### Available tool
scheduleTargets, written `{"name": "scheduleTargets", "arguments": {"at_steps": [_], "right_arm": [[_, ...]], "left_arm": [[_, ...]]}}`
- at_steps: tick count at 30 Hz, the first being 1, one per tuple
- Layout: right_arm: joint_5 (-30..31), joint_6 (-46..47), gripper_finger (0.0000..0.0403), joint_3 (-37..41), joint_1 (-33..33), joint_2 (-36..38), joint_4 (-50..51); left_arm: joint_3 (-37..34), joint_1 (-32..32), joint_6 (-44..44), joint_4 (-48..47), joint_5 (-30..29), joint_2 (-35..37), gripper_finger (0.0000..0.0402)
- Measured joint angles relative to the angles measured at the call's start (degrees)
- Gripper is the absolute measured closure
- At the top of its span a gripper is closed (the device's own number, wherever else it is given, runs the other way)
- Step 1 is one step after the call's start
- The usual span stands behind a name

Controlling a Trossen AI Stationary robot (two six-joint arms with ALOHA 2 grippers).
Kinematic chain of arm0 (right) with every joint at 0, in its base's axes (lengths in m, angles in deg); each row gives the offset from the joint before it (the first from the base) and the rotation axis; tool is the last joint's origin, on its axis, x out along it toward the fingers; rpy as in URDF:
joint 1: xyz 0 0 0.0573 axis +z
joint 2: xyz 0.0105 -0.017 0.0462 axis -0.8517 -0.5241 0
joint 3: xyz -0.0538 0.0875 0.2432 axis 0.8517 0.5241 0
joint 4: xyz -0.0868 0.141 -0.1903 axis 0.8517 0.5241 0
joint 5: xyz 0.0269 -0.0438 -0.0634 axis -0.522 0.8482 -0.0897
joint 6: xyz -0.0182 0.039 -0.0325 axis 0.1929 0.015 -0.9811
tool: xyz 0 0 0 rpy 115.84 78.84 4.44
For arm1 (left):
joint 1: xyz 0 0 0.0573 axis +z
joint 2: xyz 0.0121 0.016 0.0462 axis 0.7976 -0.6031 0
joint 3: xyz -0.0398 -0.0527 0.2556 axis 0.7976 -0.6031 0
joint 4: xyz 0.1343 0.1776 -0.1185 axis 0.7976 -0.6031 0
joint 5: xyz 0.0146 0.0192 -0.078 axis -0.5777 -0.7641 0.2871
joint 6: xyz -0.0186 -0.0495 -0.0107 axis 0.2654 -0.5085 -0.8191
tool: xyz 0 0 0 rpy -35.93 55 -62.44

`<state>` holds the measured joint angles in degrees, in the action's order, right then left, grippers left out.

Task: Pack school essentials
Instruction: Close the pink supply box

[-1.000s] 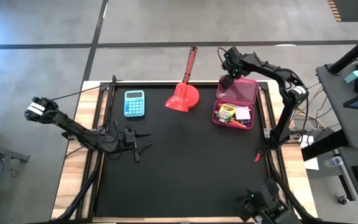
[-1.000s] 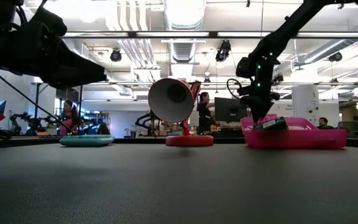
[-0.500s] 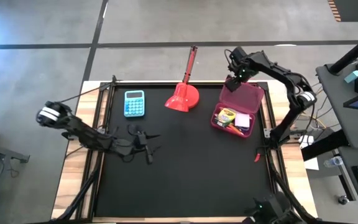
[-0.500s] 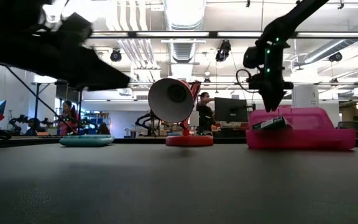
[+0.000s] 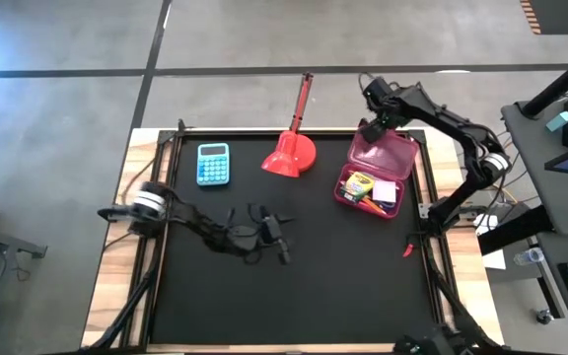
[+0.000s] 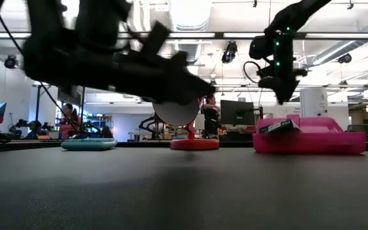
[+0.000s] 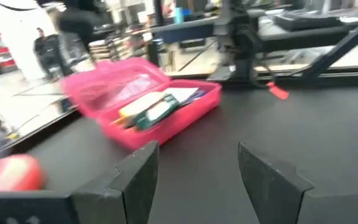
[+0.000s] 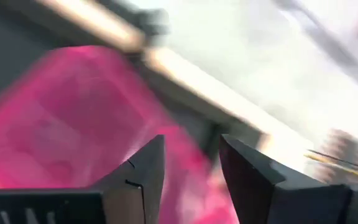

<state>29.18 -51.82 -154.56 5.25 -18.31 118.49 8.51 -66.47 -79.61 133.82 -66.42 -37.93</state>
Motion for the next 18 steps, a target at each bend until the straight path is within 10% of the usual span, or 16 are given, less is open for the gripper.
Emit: {"name": "scheduleTargets", "arguments": {"at_steps": [4, 18], "right_arm": [[11.8, 1.5, 0.0267, 0.0, -0.9, 0.2, 0.7], [12.1, 4.7, 0.0292, 2.1, -5.0, -4.7, 0.2]], "left_arm": [[9.1, 1.7, 0.6, -0.5, 3.4, -7.2, 0.0198], [27.7, 9.3, 0.3, -4.6, 8.8, -17.6, 0.0198]]}}
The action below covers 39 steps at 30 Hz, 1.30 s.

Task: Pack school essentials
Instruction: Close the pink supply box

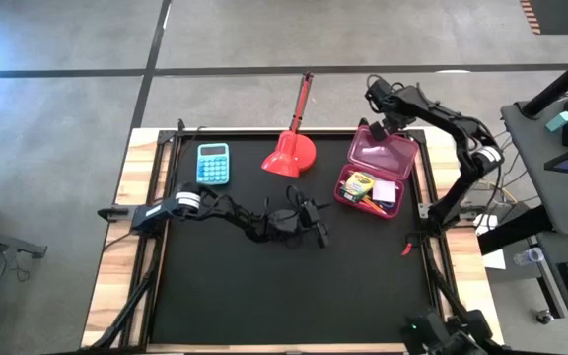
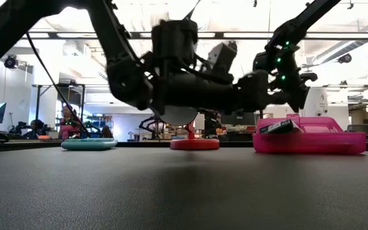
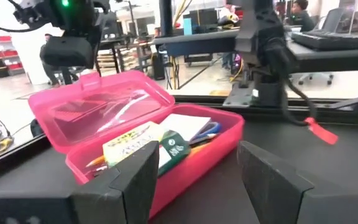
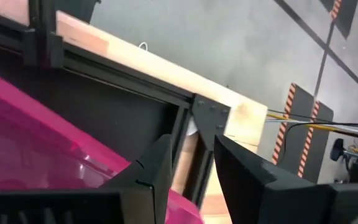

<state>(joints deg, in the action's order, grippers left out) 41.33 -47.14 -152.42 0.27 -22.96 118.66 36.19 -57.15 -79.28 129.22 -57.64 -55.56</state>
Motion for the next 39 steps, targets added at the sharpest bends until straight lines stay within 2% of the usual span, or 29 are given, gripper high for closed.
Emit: {"name": "scheduleTargets", "arguments": {"at_steps": [12, 21, 24, 39], "right_arm": [[0.2, -0.1, 0.0296, 0.0, -1.8, -6.6, -2.2], [-1.2, -1.7, 0.0297, 0.0, -2.1, -6.8, -2.0], [-3.3, -2.4, 0.0300, 0.0, -2.2, -6.8, -1.9], [-4.4, -2.9, 0.0301, 0.0, 0.1, -5.6, 3.3]], "left_arm": [[7.5, 3.2, -3.0, -5.1, 1.5, -4.6, 0.0198], [7.8, 5.9, -7.5, -10.7, 1.4, -4.6, 0.0198], [7.8, 6.9, -7.6, -10.9, 1.4, -4.6, 0.0198], [8.2, 9.3, -9.2, -16.5, 1.4, -4.5, 0.0198]]}}
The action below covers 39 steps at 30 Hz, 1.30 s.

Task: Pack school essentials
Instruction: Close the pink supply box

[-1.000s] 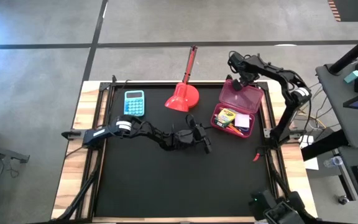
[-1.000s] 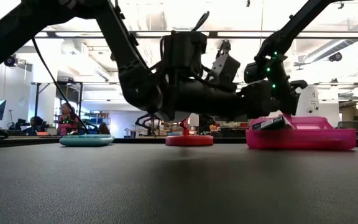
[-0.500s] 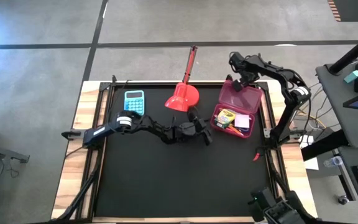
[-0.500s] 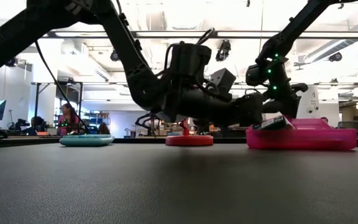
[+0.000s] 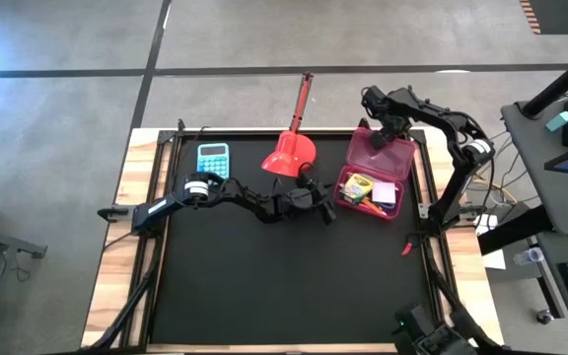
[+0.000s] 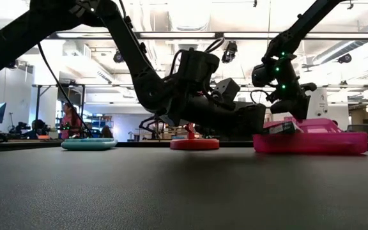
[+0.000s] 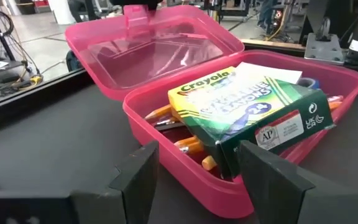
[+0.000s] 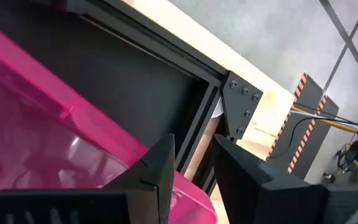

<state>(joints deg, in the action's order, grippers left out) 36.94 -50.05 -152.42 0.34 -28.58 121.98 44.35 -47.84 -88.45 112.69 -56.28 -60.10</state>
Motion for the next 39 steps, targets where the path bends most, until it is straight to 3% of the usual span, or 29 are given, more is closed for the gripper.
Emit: {"name": "scheduleTargets", "arguments": {"at_steps": [19, 29, 39], "right_arm": [[0.4, 8.7, 0.0305, 0.0, 10.4, 8.9, 13.5], [-4.7, 16.5, 0.0307, 0.2, 18.3, 16.7, 16.3], [-7.3, 22.9, 0.0307, 4.5, 28.7, 16.5, 15.9]], "left_arm": [[-0.2, 0.1, 0.1, -1.3, -0.2, 0.1, 0.0198], [-0.2, 0.1, 0.1, -1.8, -0.8, 0.1, 0.0198], [-0.2, 0.2, 0.2, -1.9, -1.0, 0.1, 0.0198]]}}
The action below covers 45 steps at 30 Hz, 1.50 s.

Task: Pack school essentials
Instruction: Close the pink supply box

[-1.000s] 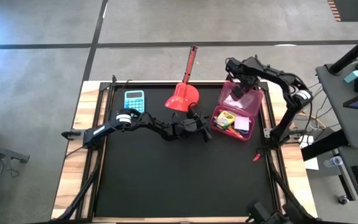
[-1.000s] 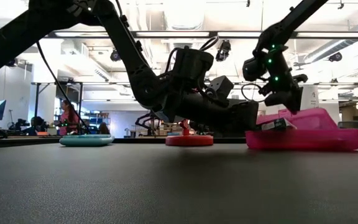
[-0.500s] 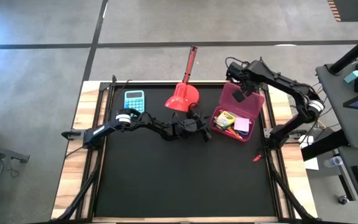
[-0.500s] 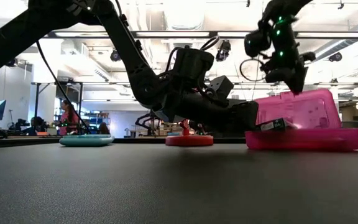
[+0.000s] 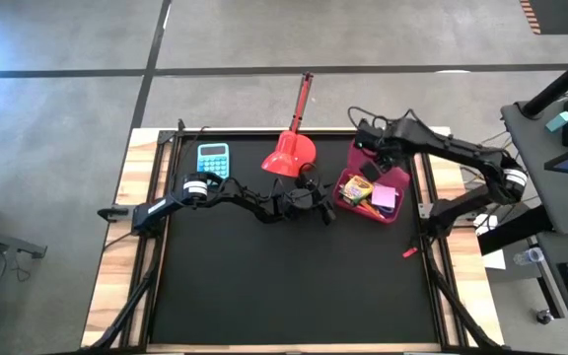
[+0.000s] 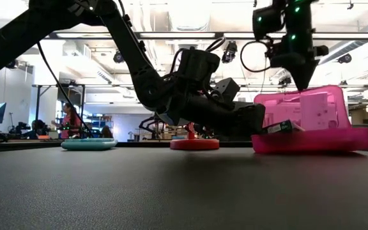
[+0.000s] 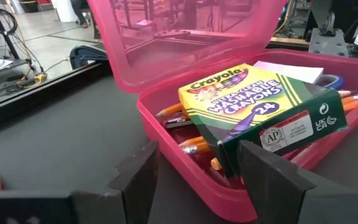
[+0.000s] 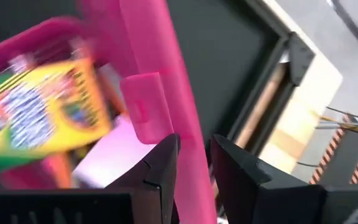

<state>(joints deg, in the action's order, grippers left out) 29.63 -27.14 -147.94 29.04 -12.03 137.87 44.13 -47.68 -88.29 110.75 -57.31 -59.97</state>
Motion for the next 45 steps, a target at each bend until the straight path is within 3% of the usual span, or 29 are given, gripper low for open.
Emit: {"name": "scheduleTargets", "arguments": {"at_steps": [10, 19, 24, 27, 29, 31, 36, 45], "right_arm": [[-2.6, 4.0, 0.0307, 1.8, 7.5, 0.2, -1.3], [-1.3, 4.5, 0.0307, 7.6, 7.9, 0.4, -2.9], [0.9, 3.6, 0.0307, 7.7, 7.7, 2.1, -4.1], [7.6, 3.5, 0.0307, 5.9, 7.5, 3.8, -5.2], [13.5, 3.5, 0.0307, 5.0, 6.3, 4.9, -7.1], [15.4, 2.9, 0.0307, 4.3, 4.6, 4.9, -11.7], [12.0, -2.8, 0.0307, 3.4, -3.5, 3.3, -24.1], [5.2, -11.0, 0.0307, -0.6, -17.7, -3.1, -35.0]], "left_arm": [[0.0, 0.5, 0.1, -0.1, -0.8, 0.0, 0.0198], [0.0, 0.5, 0.1, -0.2, -0.6, 0.0, 0.0198], [-0.1, 0.5, 0.1, -0.1, -0.5, 0.0, 0.0198], [-0.2, 0.6, 0.1, -0.1, -0.6, 0.0, 0.0198], [-0.2, 0.6, 0.1, -0.1, -0.7, 0.1, 0.0198], [-0.2, 0.6, 0.1, -0.1, -0.8, 0.1, 0.0198], [-0.2, 0.6, 0.0, -0.7, -0.8, 0.1, 0.0198], [-0.3, 0.6, 0.0, -1.9, -0.8, 0.2, 0.0198]]}}
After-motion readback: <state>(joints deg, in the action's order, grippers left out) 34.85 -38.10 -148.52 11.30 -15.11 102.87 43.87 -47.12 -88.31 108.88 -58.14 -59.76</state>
